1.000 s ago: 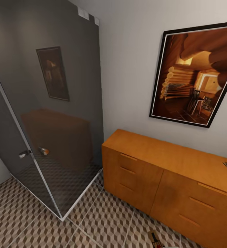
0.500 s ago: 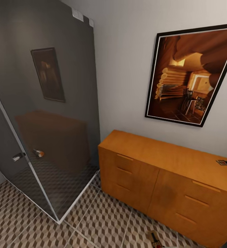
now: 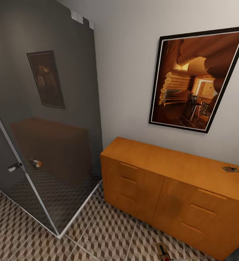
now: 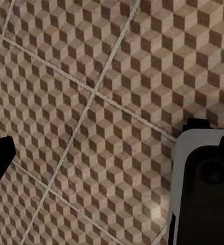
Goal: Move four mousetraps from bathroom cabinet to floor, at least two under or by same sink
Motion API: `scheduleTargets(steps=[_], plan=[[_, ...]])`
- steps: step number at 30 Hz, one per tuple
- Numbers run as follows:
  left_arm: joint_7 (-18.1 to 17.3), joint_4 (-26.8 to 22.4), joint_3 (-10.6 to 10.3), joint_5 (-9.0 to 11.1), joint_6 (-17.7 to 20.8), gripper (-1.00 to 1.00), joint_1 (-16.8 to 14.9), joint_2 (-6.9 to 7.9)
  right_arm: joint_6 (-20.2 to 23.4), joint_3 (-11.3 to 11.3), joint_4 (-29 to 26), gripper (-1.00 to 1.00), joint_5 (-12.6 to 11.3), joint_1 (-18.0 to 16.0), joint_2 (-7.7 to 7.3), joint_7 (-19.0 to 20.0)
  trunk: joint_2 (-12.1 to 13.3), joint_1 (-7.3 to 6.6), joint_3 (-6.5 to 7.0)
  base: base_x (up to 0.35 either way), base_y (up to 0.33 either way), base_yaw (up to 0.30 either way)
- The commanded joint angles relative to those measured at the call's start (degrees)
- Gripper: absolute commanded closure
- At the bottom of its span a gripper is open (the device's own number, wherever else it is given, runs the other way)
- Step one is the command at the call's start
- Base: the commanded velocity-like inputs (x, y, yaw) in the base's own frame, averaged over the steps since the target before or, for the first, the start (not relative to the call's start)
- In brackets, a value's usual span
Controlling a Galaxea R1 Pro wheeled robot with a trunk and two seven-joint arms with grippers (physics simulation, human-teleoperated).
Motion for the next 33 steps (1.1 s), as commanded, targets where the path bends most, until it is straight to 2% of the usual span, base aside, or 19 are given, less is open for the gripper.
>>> scheduleTargets(steps=[1,33], plan=[[0.03,0.14,-0.36,0.25,-0.25,-1.00,-0.06,-0.03,-0.17,0.49,0.05,1.00,-0.57,-0.05,-0.01,0.11,-0.12,0.03,-0.12,0.000,0.000,-0.082],[0.03,0.14,-0.36,0.25,-0.25,-1.00,-0.06,-0.02,-0.08,0.52,0.05,1.00,-0.44,-0.06,-0.01,0.11,-0.12,0.03,-0.12,0.000,0.000,-0.078]])
